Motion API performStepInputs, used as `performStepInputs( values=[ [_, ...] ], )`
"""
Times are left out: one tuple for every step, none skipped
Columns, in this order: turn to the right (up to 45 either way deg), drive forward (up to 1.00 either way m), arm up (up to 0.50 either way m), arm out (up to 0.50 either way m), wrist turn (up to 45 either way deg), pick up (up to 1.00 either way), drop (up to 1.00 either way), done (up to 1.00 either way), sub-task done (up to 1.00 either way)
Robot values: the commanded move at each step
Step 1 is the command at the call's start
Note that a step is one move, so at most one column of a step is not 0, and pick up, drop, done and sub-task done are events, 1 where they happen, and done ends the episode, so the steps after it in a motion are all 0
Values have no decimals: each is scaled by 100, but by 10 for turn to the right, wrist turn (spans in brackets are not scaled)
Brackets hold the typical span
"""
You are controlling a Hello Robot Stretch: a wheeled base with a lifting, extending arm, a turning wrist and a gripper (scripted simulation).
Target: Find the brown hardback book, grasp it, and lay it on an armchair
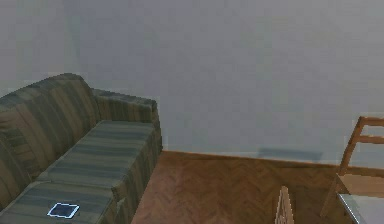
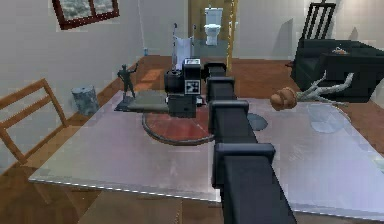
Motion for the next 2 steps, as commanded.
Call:
performStepInputs(
  values=[
    [0, 0, 0, 0, -450, 0, 0, 0, 0],
    [0, 0, 0, 0, -450, 0, 0, 0, 0]
  ],
)
